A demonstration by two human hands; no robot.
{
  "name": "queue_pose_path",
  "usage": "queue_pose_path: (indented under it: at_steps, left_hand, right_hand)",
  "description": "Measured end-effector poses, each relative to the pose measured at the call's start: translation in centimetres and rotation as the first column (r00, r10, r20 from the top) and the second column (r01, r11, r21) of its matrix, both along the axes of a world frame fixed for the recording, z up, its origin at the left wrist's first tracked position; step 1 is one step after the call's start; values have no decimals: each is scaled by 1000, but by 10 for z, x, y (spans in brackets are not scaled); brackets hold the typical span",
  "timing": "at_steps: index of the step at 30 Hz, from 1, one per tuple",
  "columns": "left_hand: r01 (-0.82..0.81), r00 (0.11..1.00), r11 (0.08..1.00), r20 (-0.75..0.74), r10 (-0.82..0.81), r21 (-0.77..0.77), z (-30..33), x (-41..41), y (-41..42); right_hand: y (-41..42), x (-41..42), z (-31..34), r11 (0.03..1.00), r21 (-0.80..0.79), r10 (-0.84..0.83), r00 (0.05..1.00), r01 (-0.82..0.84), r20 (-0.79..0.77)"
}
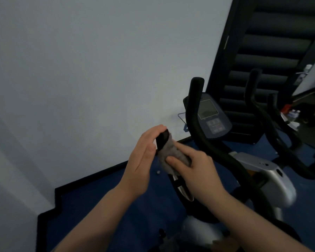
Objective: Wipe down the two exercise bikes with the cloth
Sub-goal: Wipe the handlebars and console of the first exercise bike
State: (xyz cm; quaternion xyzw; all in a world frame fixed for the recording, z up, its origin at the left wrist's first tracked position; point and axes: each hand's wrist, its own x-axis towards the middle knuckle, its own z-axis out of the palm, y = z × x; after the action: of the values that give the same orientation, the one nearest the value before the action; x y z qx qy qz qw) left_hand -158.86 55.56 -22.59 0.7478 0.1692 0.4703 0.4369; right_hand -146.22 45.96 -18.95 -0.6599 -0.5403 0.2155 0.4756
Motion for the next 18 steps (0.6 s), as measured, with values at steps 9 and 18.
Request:
queue_pose_path:
  at_steps: [9, 18]
  left_hand:
    - [72, 992, 991, 110, -60, -115, -1, 5, -1]
    - [21, 999, 1000, 41, -21, -2, -9, 7, -3]
  right_hand:
    - [35, -20, 22, 973, 113, -215, 969, 201, 121]
    - [-53, -13, -16, 939, -215, -154, 889, 268, 431]
